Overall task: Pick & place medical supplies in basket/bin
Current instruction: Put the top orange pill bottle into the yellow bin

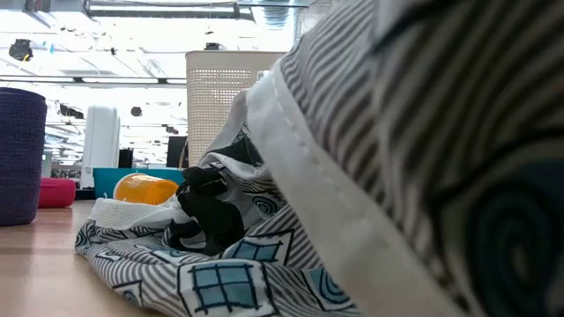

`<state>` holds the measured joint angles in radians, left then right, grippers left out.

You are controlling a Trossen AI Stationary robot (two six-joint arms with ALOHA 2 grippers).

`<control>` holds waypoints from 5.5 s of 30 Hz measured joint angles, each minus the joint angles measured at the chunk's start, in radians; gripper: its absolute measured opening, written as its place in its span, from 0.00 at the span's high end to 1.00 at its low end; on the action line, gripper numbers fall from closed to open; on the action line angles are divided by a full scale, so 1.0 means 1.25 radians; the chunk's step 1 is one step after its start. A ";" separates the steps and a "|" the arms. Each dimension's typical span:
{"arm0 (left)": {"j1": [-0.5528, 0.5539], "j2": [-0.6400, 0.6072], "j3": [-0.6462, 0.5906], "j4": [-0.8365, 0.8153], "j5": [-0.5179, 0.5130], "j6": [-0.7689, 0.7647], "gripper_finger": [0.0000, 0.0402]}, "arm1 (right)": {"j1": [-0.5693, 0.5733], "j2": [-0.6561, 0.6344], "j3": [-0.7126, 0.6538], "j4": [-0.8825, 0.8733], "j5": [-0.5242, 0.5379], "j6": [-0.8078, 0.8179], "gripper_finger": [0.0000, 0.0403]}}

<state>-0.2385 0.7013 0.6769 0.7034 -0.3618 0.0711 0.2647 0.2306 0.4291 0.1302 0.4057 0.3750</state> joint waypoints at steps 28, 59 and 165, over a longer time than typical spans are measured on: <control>-0.056 0.086 0.521 -1.083 -0.102 -0.113 0.38 | 0.066 0.533 0.564 -1.272 -0.061 0.903 0.35; -0.056 0.062 0.521 -1.081 -0.051 -0.151 0.32 | -0.128 0.855 0.397 -1.003 -0.111 1.040 0.35; -0.056 0.111 0.521 -1.011 0.017 -0.148 0.32 | -0.212 0.880 0.221 -0.792 -0.054 1.229 0.35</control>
<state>-0.3080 0.8398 1.3285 -0.5598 -0.3408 -0.1135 -0.0004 1.3300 0.7055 -0.8600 0.3386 1.9114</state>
